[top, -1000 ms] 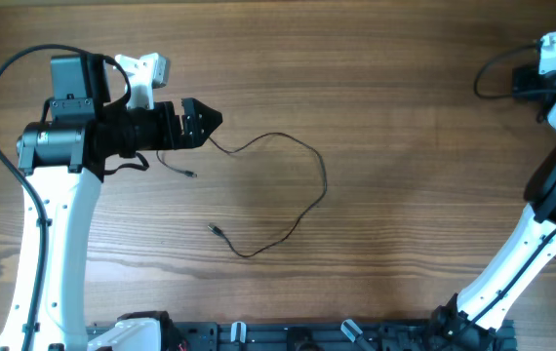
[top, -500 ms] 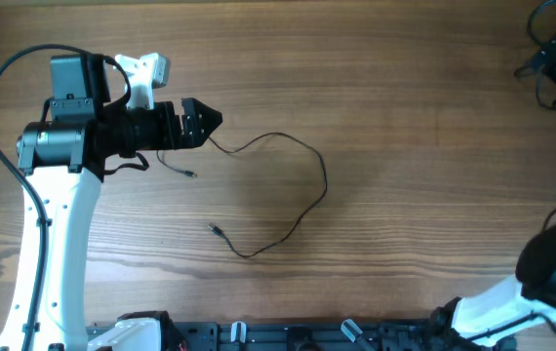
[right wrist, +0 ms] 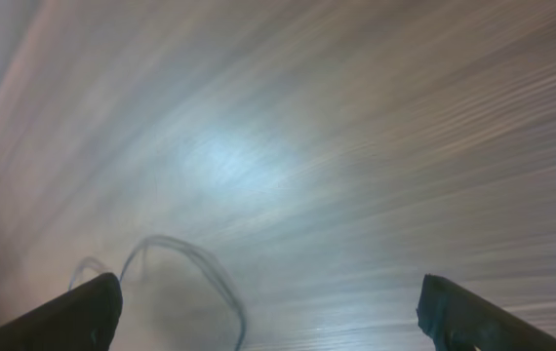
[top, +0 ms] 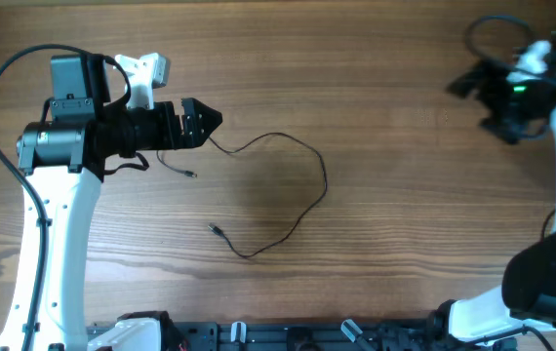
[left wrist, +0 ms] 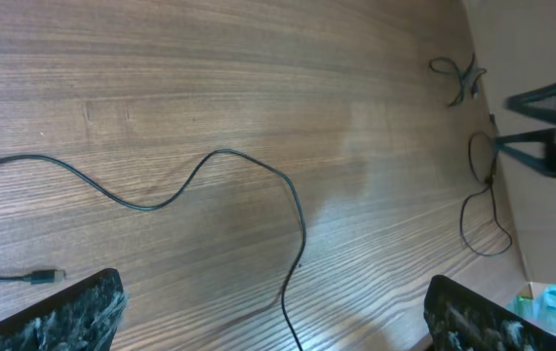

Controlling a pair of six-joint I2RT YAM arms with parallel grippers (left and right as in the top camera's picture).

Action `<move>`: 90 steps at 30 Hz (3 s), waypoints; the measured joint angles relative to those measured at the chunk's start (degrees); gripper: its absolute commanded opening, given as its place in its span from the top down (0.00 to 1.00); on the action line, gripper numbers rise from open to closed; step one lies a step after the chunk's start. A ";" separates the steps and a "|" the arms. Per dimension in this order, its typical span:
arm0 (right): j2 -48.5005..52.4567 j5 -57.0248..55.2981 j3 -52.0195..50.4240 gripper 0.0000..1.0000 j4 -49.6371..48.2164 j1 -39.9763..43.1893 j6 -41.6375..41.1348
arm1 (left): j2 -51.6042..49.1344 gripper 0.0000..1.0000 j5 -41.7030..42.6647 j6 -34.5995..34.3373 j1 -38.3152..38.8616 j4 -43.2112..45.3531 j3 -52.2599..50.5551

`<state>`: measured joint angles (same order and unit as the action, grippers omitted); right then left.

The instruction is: Untangle cables

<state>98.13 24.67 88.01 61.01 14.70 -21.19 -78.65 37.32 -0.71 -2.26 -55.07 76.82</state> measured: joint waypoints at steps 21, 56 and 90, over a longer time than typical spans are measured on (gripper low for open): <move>-0.02 2.16 -24.76 0.00 -20.87 -54.77 -52.83 | 0.00 0.00 0.00 -0.02 0.00 -0.02 0.00; -0.02 -14.67 -18.36 0.95 -50.25 -52.50 -40.04 | 0.00 0.00 0.00 -0.02 0.00 -0.02 0.00; 2.82 -3.76 -24.24 0.01 -39.26 -64.39 -79.71 | 0.00 0.00 0.00 -0.02 0.00 -0.02 0.00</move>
<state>100.95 20.91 63.77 21.76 -49.69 -100.90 -78.65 37.32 -0.73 -2.26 -55.09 76.82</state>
